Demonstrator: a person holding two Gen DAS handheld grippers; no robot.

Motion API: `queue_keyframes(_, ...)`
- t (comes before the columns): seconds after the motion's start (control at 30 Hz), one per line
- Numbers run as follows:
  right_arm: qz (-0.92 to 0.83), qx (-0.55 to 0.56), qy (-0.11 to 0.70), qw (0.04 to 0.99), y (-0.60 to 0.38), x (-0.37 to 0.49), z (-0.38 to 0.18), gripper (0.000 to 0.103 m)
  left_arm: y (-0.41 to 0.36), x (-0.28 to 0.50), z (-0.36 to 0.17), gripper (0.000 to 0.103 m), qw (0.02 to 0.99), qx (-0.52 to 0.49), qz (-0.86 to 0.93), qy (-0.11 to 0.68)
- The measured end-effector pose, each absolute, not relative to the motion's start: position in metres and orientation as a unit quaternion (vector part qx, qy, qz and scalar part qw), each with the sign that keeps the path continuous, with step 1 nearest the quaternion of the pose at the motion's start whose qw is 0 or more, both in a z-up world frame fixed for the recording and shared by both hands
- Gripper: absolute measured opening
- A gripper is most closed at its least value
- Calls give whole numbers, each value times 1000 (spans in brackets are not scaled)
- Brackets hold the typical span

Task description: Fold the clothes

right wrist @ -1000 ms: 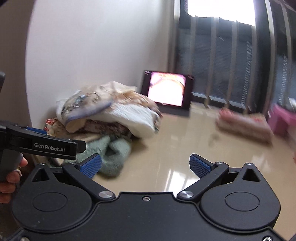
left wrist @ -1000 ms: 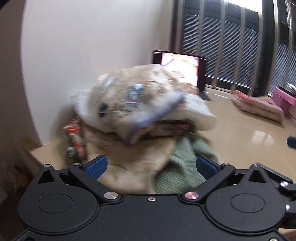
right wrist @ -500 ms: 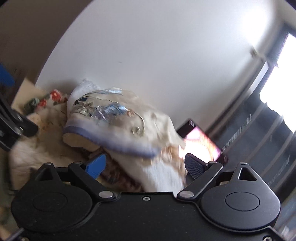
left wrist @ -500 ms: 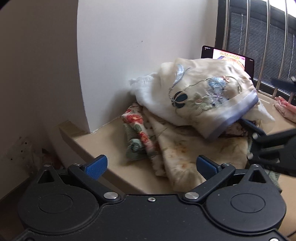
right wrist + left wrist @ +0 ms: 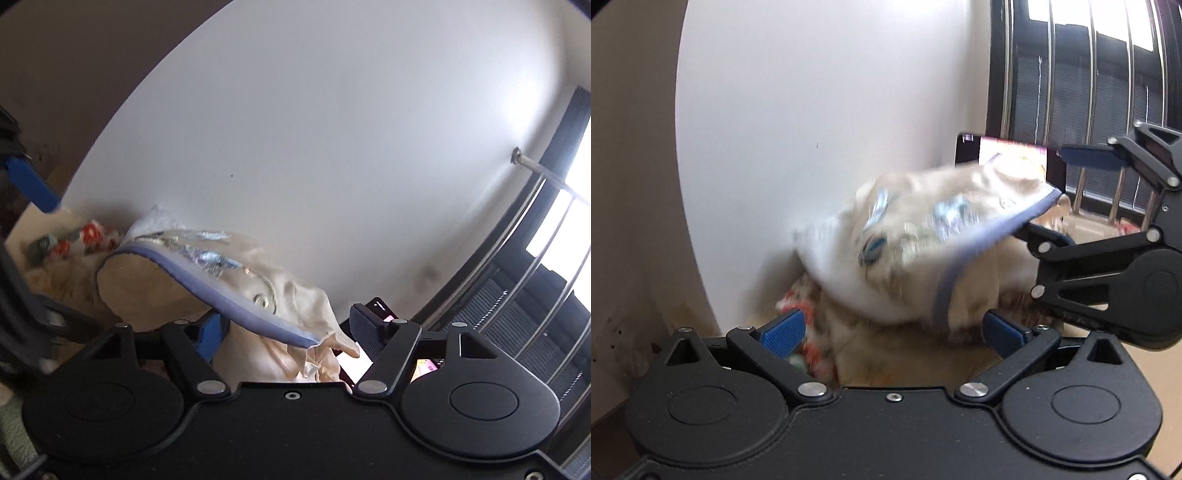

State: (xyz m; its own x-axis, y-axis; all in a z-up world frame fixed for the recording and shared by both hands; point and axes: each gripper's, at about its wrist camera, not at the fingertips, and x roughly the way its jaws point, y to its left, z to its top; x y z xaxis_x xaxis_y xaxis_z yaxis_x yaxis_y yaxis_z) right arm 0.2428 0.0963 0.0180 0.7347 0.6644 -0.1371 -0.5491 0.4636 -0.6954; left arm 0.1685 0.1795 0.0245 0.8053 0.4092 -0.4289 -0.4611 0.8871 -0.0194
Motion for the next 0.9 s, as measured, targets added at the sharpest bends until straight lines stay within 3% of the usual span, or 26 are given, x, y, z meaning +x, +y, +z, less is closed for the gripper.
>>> queue_keyframes(0.37, 377, -350, -52, 856, 96, 267, 29, 73, 202, 174, 29, 102, 929, -89, 307, 184)
queue_keyframes(0.43, 381, -331, -38, 862, 101, 276, 33, 64, 203, 173, 31, 102, 925, -87, 322, 181)
queue_keyframes(0.5, 386, -309, -16, 869, 109, 289, 38, 36, 205, 176, 33, 102, 923, -81, 332, 178)
queue_keyframes(0.63, 407, -288, 15, 867, 121, 310, 50, 20, 208, 177, 38, 102, 920, -60, 344, 179)
queue_keyframes(0.7, 420, -282, 28, 862, 127, 318, 56, 6, 208, 179, 41, 102, 919, -50, 347, 182)
queue_keyframes(0.9, 419, -234, 0, 877, 118, 314, 92, 2, 203, 177, 47, 101, 918, -42, 353, 178)
